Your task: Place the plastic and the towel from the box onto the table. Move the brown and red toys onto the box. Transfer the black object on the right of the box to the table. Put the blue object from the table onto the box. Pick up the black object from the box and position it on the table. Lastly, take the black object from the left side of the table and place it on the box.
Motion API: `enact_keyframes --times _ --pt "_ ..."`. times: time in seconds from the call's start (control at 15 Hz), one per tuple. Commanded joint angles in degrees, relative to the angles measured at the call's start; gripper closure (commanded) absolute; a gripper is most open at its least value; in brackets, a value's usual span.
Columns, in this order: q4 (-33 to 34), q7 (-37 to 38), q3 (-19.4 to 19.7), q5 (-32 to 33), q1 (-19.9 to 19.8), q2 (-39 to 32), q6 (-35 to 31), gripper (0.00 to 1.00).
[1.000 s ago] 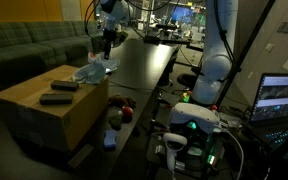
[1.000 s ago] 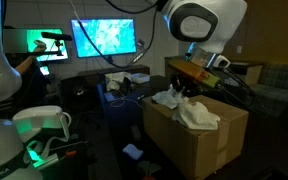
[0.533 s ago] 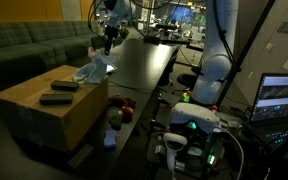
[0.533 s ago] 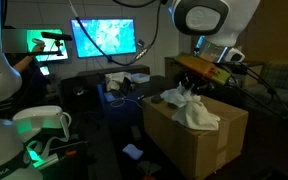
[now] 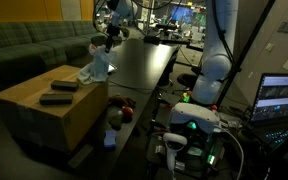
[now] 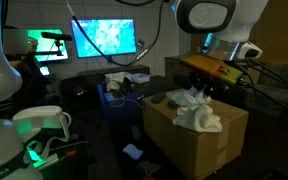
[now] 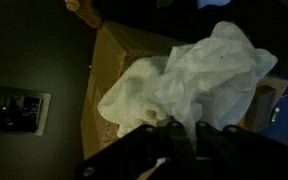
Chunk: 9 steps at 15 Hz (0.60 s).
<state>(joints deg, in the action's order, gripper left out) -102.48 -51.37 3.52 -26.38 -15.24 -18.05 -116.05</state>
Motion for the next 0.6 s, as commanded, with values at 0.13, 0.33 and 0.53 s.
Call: enact_keyframes --times 0.13,0.33,0.53 --pt "-1.3 2.5 1.9 -0.5 -1.9 2.7 -5.2 0.98" --pt "-1.8 4.1 3.1 0.1 -2.8 3.6 -7.8 0.98" --pt "-2.3 5.4 4.2 0.2 -3.8 4.4 -9.8 0.98"
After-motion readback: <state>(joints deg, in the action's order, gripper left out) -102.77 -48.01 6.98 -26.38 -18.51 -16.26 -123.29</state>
